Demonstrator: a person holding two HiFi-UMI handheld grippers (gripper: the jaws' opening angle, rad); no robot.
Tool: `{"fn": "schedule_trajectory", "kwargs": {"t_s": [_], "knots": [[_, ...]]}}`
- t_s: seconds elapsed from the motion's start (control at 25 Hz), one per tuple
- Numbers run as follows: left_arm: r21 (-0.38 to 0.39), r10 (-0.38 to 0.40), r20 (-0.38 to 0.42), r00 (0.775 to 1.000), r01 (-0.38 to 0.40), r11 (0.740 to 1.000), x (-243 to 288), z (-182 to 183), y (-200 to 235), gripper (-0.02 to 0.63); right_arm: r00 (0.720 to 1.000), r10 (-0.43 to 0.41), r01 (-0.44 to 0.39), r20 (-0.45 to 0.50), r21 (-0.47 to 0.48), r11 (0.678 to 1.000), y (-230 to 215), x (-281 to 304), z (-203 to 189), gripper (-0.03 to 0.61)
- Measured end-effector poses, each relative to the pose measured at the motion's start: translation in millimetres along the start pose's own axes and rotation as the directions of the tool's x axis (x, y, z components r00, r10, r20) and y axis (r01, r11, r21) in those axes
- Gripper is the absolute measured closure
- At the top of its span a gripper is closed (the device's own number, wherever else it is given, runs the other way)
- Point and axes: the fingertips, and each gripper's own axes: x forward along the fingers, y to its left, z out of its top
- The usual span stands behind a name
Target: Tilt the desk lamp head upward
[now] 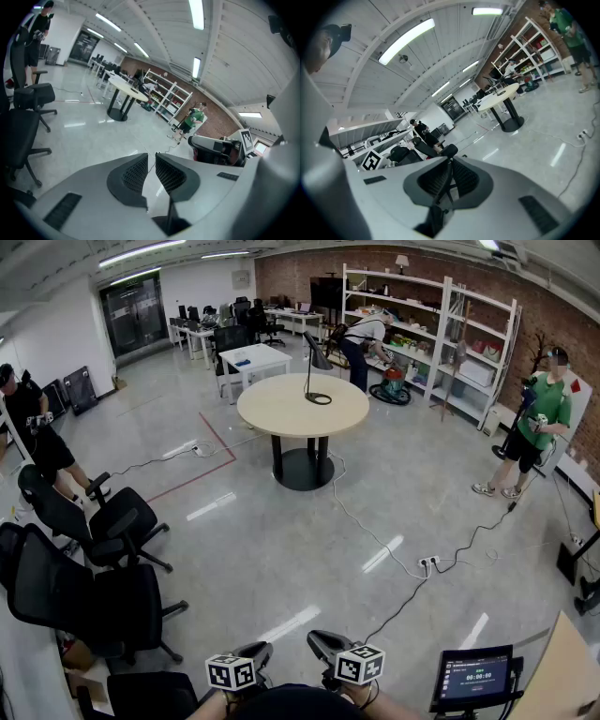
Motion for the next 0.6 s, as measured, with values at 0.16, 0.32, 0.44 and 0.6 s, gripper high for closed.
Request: {"fn": "schedule_trajectory", "kwargs": {"t_s": [0.16,0.32,0.44,0.6], "knots": [[-0.013,0.006,0.020,1.000,-0.005,1.000,-5,18,13,0.560,1.000,-0.011,0.011,0.012,-0.033,0.999,10,9,13,0.548],[0.009,-0.016,0.028,0.999,0.015,1.000,-5,34,22,0.560,1.000,-0.016,0.017,0.011,-0.069,0.997,18,26,22,0.548],[0.002,-0.021,0.040,0.999,0.020,1.000,-5,42,33,0.560,1.000,-0.016,0.016,-0.001,-0.088,0.996,22,41,24,0.548],[-0.030,-0.038,0.044,0.998,0.039,0.999,-2,46,48,0.560,0.999,-0.041,0.040,-0.004,-0.086,0.995,19,54,26,0.548]]}}
